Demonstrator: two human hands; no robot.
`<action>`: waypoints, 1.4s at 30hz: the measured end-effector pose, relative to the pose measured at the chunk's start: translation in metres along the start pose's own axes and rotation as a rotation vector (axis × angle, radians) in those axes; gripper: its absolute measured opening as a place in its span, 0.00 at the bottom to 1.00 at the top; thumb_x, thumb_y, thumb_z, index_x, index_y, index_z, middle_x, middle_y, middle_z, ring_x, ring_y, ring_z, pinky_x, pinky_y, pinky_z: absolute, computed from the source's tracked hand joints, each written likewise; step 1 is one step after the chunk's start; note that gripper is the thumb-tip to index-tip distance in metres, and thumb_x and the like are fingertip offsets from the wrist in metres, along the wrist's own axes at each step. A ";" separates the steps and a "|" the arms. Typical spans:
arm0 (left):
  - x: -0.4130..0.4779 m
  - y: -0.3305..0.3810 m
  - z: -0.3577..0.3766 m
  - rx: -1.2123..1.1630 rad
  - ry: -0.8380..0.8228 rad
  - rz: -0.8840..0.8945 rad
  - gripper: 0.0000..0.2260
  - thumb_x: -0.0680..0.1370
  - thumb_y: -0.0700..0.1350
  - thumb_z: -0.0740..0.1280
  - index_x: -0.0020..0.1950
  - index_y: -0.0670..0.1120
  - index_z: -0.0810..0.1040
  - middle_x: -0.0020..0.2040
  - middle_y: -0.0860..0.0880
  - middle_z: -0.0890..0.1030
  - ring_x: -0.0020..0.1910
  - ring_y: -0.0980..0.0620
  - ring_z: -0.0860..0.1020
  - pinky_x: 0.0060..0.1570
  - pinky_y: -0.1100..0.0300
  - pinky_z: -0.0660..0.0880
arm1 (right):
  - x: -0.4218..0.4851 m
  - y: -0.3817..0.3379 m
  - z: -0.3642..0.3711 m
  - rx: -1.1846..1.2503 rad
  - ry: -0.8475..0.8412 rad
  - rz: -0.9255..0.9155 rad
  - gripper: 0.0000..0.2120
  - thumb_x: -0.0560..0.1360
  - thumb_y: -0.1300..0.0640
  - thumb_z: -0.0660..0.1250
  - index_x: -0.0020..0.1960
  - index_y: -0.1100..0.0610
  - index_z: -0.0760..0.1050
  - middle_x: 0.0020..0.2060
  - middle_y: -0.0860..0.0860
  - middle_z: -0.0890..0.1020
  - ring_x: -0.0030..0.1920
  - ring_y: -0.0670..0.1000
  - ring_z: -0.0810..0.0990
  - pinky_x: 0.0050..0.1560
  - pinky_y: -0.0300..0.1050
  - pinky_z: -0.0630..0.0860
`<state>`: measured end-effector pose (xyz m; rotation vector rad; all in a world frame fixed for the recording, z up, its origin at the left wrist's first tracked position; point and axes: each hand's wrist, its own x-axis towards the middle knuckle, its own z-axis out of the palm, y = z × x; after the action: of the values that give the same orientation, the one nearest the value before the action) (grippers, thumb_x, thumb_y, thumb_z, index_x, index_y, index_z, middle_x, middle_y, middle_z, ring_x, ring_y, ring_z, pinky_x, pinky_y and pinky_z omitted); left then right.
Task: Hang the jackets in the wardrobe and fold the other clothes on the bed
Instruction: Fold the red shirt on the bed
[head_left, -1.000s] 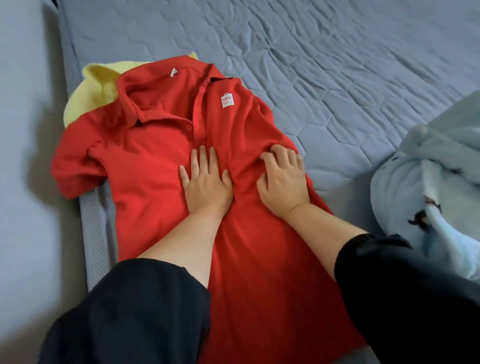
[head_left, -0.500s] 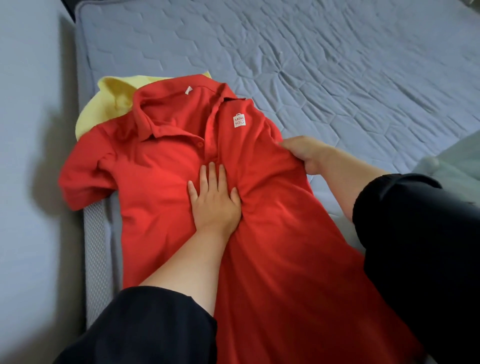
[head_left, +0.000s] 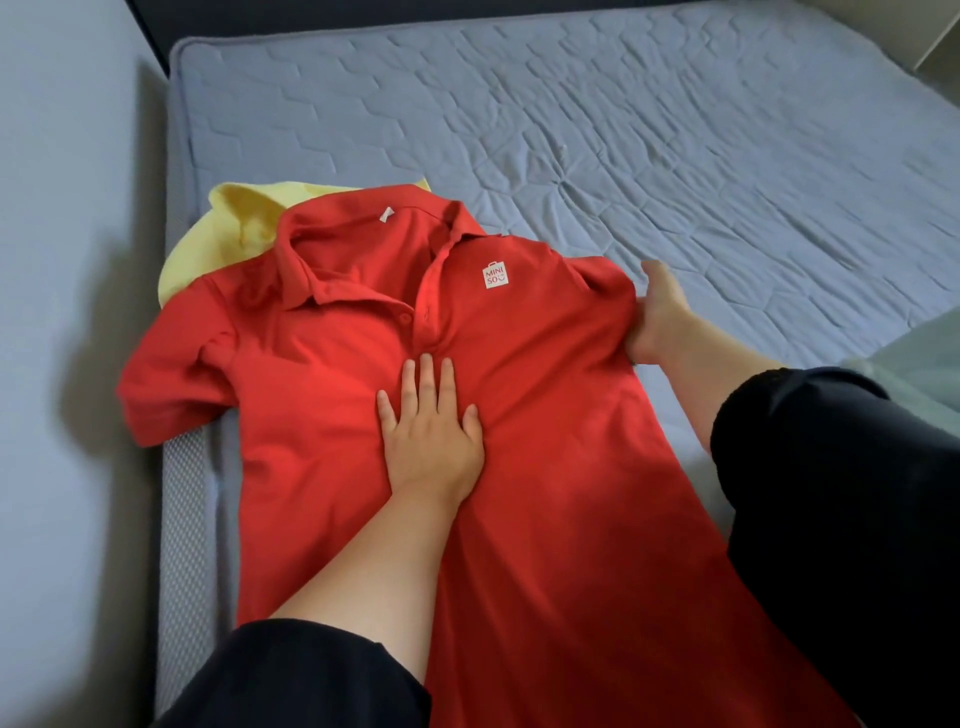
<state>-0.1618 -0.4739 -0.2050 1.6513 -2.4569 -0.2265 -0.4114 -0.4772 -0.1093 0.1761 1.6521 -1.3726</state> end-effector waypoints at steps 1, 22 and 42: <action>0.000 0.000 0.000 0.003 0.002 0.000 0.28 0.80 0.56 0.50 0.79 0.50 0.49 0.79 0.50 0.50 0.78 0.51 0.45 0.73 0.44 0.42 | 0.001 -0.003 -0.002 -0.033 -0.041 0.034 0.18 0.73 0.40 0.61 0.46 0.54 0.77 0.38 0.49 0.82 0.41 0.50 0.80 0.45 0.42 0.76; -0.002 0.000 -0.001 0.041 0.006 0.000 0.28 0.79 0.56 0.48 0.79 0.50 0.49 0.79 0.50 0.50 0.78 0.50 0.46 0.73 0.44 0.44 | 0.003 -0.041 0.011 -0.601 0.207 -0.299 0.04 0.75 0.63 0.64 0.47 0.55 0.72 0.46 0.56 0.84 0.39 0.52 0.80 0.38 0.44 0.77; -0.022 -0.067 -0.056 -0.055 0.077 -0.050 0.27 0.79 0.50 0.57 0.77 0.44 0.56 0.79 0.47 0.52 0.77 0.53 0.48 0.74 0.58 0.46 | -0.027 0.162 0.098 -1.033 0.181 -0.942 0.30 0.78 0.51 0.56 0.76 0.60 0.55 0.76 0.56 0.58 0.76 0.53 0.54 0.74 0.51 0.48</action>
<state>-0.0804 -0.4806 -0.1671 1.6679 -2.3343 -0.2306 -0.2402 -0.4883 -0.1935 -1.2318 2.5224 -0.9065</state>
